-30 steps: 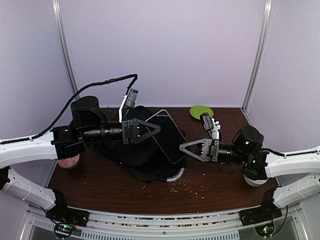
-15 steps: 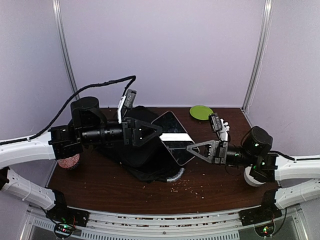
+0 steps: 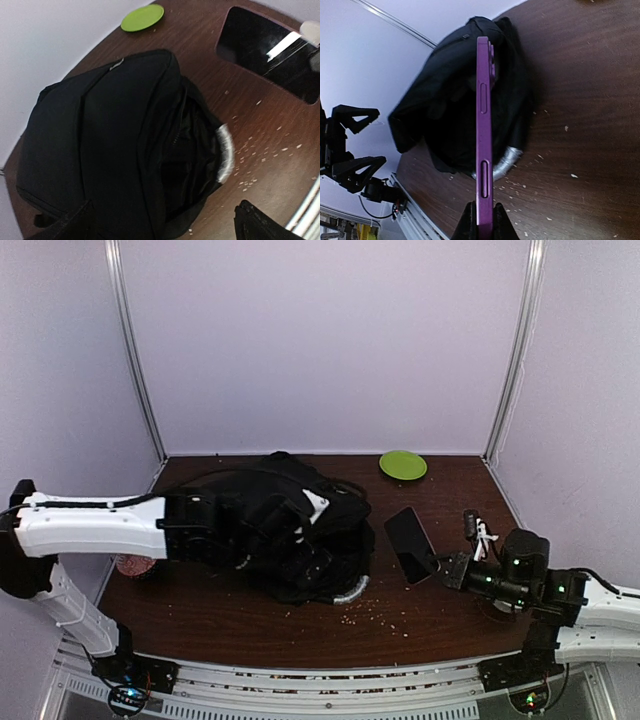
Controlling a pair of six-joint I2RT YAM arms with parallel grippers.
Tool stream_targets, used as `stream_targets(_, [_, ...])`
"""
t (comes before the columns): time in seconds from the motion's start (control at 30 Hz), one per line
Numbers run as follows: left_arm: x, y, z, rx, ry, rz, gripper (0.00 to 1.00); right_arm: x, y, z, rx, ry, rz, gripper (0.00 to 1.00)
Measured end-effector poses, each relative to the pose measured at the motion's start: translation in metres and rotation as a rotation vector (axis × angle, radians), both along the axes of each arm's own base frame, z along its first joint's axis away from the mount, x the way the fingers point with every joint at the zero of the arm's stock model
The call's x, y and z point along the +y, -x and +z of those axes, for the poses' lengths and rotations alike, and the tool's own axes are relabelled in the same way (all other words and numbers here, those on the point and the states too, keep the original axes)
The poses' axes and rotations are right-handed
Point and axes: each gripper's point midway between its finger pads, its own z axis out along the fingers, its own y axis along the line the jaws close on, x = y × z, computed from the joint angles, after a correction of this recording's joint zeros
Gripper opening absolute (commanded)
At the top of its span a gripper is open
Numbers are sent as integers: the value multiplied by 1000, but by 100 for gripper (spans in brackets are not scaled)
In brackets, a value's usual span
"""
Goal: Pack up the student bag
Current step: Pick up the personal item from the center of the board, then place the personal item in the student bag.
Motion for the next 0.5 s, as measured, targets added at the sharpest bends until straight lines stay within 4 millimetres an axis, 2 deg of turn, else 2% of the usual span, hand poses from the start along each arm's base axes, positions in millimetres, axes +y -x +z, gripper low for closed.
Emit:
stream_targets(0.13, [-7,-17,-49,-38,-251,39,98,-11,4,-48,108,56,-39,0])
stream_targets(0.27, [-7,-33,-79,-52,-396,83,98,-12,6,-66,164,67,-46,0])
stream_targets(0.33, [-2,-39,-83,-55,-426,103,96,-7,7,-67,179,51,-36,0])
stream_targets(0.4, [7,-48,-81,-58,-443,131,90,-1,7,-67,187,36,-18,0])
stream_targets(0.5, [12,-64,-72,-63,-427,180,72,9,8,-71,218,20,15,0])
